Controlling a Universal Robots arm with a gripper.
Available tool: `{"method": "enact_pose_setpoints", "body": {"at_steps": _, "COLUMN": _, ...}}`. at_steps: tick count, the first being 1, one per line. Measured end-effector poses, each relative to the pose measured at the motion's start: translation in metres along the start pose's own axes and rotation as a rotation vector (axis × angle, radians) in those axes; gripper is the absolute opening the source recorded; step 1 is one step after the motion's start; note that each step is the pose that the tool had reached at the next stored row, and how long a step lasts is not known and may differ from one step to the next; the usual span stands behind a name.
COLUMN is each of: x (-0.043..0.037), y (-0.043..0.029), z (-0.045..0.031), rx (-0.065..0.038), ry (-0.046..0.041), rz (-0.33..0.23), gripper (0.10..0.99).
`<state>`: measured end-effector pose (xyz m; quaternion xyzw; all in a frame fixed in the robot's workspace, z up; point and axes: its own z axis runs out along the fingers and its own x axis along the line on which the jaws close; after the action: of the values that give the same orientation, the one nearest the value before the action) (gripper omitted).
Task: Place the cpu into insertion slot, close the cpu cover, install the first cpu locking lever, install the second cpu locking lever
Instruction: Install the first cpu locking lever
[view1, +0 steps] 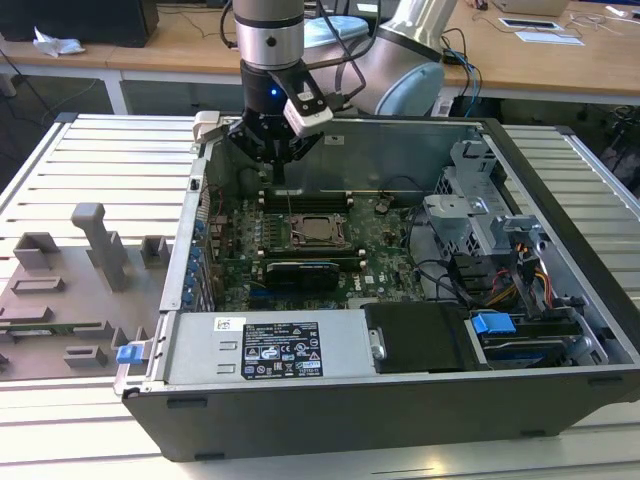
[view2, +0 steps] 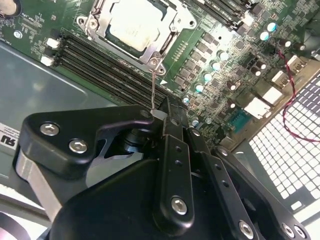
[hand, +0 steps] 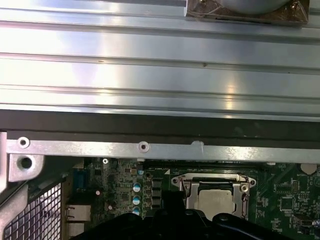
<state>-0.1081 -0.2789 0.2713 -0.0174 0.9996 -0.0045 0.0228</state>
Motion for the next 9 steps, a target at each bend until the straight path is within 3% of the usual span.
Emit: {"method": "enact_pose_setpoints", "body": {"at_steps": 9, "x": -0.0015, "y": 0.0006, "z": 0.0049, "rx": 0.000, "ry": 0.0001, "rz": 0.000, "gripper": 0.106}}
